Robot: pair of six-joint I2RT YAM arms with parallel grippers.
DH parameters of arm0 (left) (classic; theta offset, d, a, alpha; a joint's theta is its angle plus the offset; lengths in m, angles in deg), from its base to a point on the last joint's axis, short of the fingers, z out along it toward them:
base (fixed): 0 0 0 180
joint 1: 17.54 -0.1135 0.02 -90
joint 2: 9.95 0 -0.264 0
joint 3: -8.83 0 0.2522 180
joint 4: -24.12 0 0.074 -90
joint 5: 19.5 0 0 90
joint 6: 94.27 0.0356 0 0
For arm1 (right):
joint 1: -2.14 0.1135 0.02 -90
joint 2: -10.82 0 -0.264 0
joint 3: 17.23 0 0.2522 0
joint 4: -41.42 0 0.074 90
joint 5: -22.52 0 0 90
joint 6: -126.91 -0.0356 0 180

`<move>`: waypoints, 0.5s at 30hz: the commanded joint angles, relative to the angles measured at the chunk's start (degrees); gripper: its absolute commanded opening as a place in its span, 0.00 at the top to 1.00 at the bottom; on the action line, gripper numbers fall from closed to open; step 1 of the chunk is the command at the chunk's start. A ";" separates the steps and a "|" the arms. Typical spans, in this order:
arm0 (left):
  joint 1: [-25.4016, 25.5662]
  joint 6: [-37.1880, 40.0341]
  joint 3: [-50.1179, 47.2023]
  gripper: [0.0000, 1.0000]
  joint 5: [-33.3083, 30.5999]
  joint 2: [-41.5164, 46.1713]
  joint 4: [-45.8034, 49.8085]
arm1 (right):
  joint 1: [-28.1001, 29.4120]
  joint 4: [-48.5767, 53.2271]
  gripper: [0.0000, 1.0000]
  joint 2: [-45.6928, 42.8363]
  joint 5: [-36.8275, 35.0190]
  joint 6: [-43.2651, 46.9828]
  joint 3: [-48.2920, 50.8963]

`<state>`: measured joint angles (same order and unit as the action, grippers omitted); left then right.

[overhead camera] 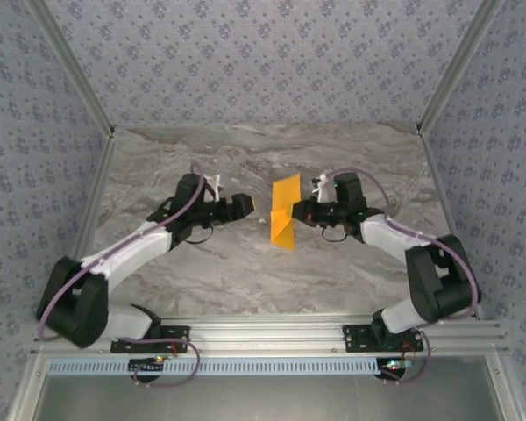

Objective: Fold a paper plane with a square sheet of paper (fold left side to right side)
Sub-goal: Turn over the paper at the center of the table.

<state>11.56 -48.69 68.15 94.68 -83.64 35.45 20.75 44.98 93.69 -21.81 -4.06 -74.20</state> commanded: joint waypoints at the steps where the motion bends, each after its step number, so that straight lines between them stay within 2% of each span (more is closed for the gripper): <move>1: -1.19 -6.78 0.26 0.03 2.37 6.27 -6.28 | -1.88 -2.93 0.94 -4.90 4.88 -3.80 -3.84; 6: -1.01 -12.39 3.44 0.02 9.79 6.20 -14.29 | -1.14 -7.28 0.94 -7.23 7.99 -9.49 -9.71; 15: 2.65 -14.34 8.55 0.03 13.54 2.81 -21.19 | 3.87 -12.15 0.93 -7.61 7.84 -15.37 -15.97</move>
<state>13.00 -61.15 74.18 105.46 -79.91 20.21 23.09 35.67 86.92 -15.52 -16.10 -87.75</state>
